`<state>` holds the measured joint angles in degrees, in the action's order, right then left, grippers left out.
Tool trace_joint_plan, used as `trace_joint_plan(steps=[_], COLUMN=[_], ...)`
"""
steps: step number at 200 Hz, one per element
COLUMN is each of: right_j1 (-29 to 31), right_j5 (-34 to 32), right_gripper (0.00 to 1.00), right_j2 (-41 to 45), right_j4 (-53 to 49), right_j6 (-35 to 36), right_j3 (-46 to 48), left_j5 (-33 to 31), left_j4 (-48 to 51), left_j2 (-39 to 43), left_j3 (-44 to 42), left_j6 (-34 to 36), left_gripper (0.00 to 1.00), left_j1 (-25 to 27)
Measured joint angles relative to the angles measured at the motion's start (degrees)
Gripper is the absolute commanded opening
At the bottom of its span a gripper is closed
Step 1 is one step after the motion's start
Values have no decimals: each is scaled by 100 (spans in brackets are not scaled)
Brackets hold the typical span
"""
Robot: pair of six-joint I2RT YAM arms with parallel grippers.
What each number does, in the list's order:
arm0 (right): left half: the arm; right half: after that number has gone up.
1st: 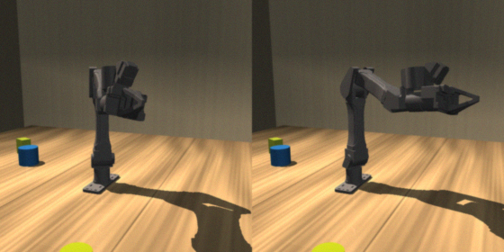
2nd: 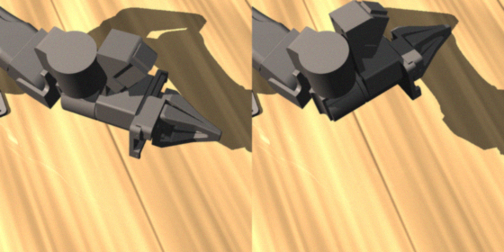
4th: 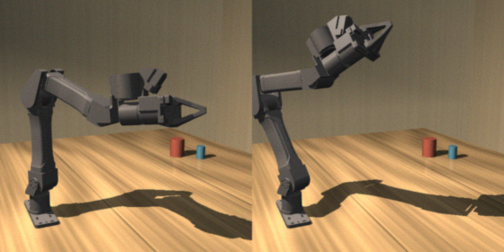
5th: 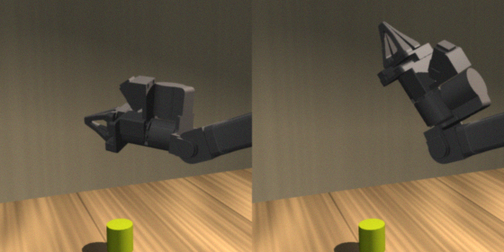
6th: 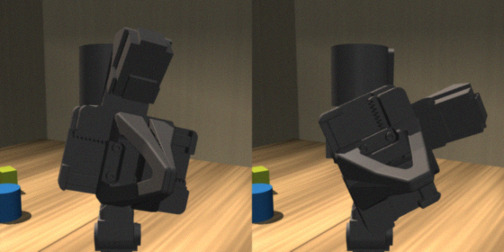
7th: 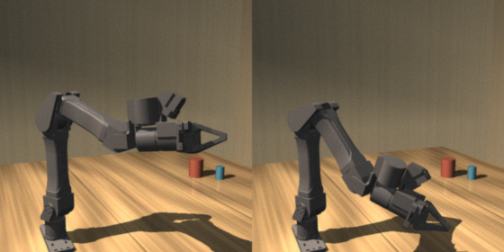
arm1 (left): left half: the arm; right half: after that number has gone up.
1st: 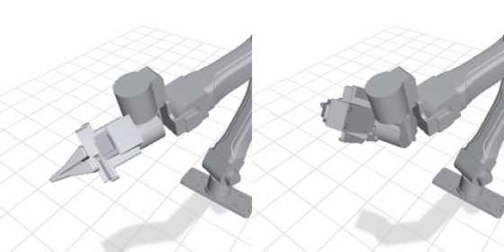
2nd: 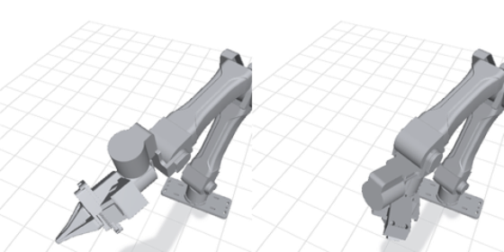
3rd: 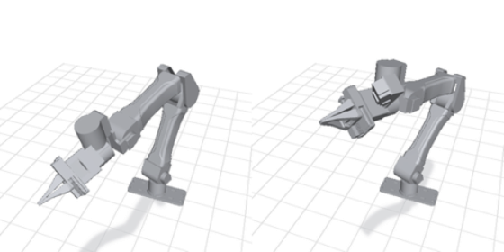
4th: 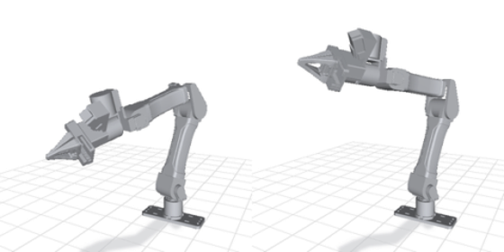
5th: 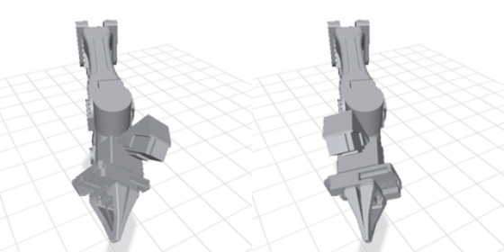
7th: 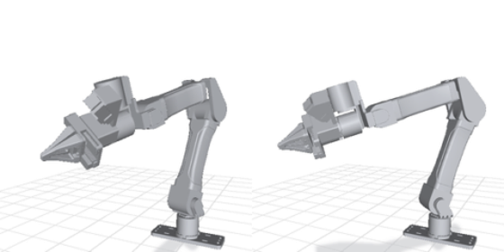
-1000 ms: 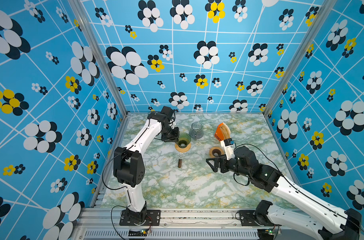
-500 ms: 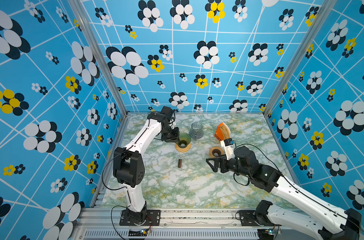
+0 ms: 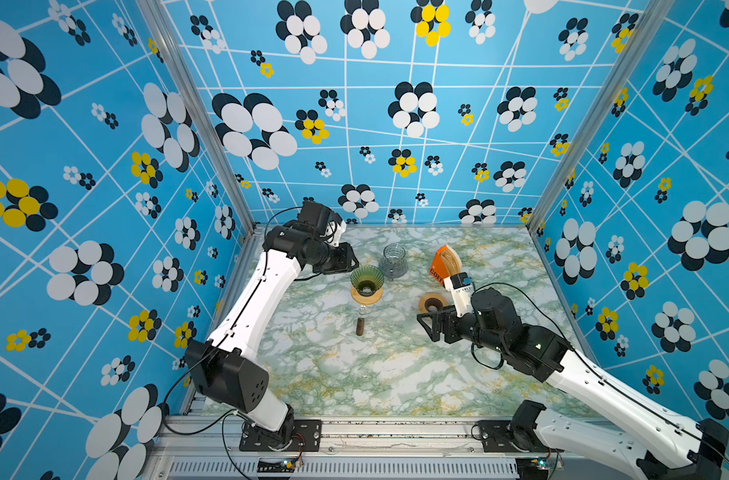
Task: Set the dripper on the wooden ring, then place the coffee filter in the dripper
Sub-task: 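Open the left gripper and raise it while right gripper reaches filter box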
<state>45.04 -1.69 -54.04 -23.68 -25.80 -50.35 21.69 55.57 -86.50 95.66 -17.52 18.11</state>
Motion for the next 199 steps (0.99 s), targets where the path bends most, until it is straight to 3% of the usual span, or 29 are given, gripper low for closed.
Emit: trace_joint_plan(steps=[22, 48, 87, 113, 139, 178, 199], right_j1=[-291, -671, -1196, -1615, -2052, -2643, -2911], right_j5=[31, 87, 225, 407, 651, 916, 975], right_gripper=[88, 84, 80, 67, 59, 40, 38], right_j2=[-44, -129, -535, -861, -1250, -1729, -2061], right_j4=[-173, -417, -785, -964, -1084, -1023, -931], right_j6=[133, 315, 645, 883, 1034, 1167, 1209], right_j3=[-140, -317, -734, -977, -1237, -1307, -1309], left_j5=[166, 448, 828, 1073, 1309, 1908, 2142], left_j4=[-466, -1038, -1941, -2350, -2715, -3244, -3244], left_j2=[649, 1235, 2006, 2345, 2389, 2337, 1985], left_j3=[-514, -1224, -2518, -3112, -3296, -3318, -2933], left_j6=[70, 127, 164, 142, 83, 20, 87], left_gripper=[83, 100, 99, 99, 99, 99, 99], left_j1=[103, 278, 640, 710, 710, 730, 848])
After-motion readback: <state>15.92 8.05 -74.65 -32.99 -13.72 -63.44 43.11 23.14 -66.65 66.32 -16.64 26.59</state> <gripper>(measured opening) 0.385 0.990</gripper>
